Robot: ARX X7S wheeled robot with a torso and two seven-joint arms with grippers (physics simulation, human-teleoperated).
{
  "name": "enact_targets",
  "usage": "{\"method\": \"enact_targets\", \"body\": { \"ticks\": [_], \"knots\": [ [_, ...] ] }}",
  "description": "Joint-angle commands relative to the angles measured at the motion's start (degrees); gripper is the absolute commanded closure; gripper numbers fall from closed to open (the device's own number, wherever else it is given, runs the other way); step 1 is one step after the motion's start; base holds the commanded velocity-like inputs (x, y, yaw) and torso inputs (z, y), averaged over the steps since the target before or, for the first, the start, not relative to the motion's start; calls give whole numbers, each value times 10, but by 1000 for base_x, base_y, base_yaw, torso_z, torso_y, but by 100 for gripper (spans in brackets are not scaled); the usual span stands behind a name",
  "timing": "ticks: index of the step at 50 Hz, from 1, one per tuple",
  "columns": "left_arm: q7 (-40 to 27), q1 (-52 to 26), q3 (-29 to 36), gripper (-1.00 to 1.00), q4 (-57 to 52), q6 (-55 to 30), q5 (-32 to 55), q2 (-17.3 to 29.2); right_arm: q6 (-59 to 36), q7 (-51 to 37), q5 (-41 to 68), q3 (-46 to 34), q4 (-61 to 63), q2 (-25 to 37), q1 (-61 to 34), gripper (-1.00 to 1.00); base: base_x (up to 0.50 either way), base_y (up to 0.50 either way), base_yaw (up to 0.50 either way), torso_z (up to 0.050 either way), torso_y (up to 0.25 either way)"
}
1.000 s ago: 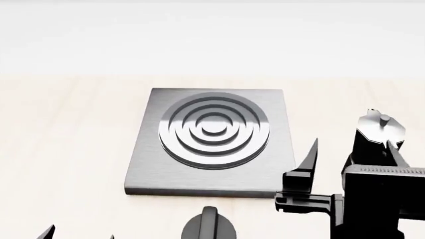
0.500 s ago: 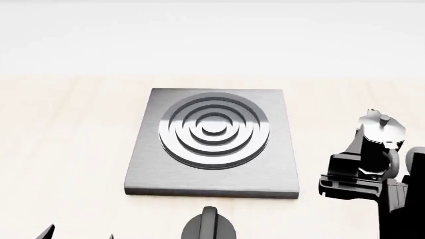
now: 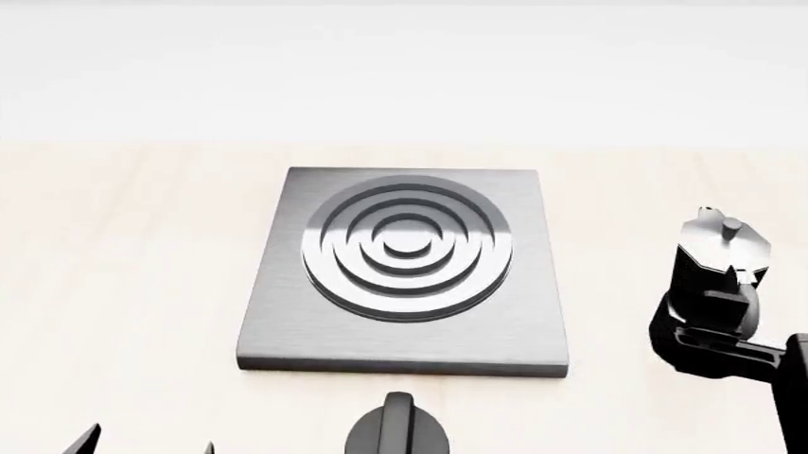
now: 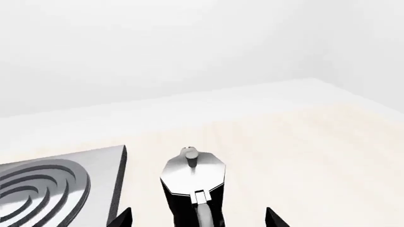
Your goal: Put the moka pot on the stove.
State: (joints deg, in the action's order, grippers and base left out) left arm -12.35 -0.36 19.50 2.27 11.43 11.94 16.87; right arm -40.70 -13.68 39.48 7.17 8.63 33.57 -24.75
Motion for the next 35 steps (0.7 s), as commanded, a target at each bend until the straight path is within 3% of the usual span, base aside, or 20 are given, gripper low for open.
{"method": "enact_targets", "body": {
  "ticks": [1, 35],
  "knots": [
    [-3, 0, 1, -100, -2, -1, 1, 2, -4, 25, 12, -1, -62, -3, -16, -100, 0, 0, 0, 0, 0],
    [-8, -3, 6, -100, 0, 0, 2, 6, 59, 93, -36, -64, -232, -36, -103, -100, 0, 0, 0, 0, 0]
  ]
}}
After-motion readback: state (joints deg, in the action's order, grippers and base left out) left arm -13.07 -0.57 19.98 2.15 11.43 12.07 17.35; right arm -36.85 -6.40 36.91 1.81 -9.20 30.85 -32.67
